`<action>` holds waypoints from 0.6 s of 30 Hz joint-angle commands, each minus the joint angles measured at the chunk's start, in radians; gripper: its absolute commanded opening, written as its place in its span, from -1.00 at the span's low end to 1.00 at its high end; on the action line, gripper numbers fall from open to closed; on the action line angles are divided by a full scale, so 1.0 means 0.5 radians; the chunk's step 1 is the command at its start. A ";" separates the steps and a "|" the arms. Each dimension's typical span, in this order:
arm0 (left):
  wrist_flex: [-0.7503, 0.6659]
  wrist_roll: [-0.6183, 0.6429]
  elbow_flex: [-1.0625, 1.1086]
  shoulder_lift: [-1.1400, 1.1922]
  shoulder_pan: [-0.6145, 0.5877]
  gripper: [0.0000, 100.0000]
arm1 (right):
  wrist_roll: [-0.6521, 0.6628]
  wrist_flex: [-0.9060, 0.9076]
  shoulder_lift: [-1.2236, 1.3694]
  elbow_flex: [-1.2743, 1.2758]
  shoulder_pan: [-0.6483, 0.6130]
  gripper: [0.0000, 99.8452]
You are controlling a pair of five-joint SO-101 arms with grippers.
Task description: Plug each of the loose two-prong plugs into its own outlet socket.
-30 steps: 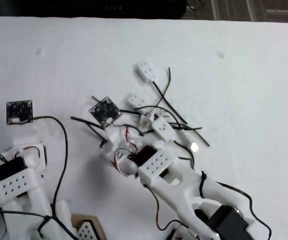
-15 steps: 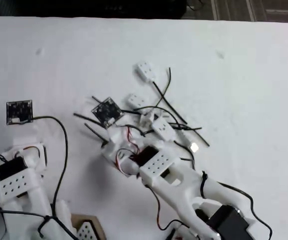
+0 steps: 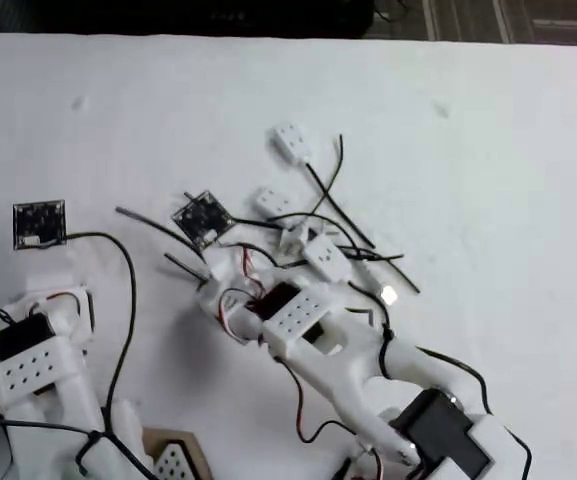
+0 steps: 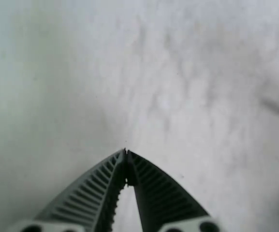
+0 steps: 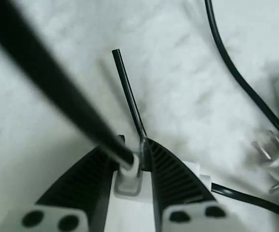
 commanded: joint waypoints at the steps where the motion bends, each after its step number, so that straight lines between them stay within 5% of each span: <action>1: -0.028 0.000 0.000 -0.057 -0.020 -0.95 | 0.012 0.133 0.035 -0.003 -0.011 -0.97; 18: -0.028 -0.003 0.000 -0.057 -0.017 -0.95 | 0.377 0.358 0.054 0.000 -0.038 -0.97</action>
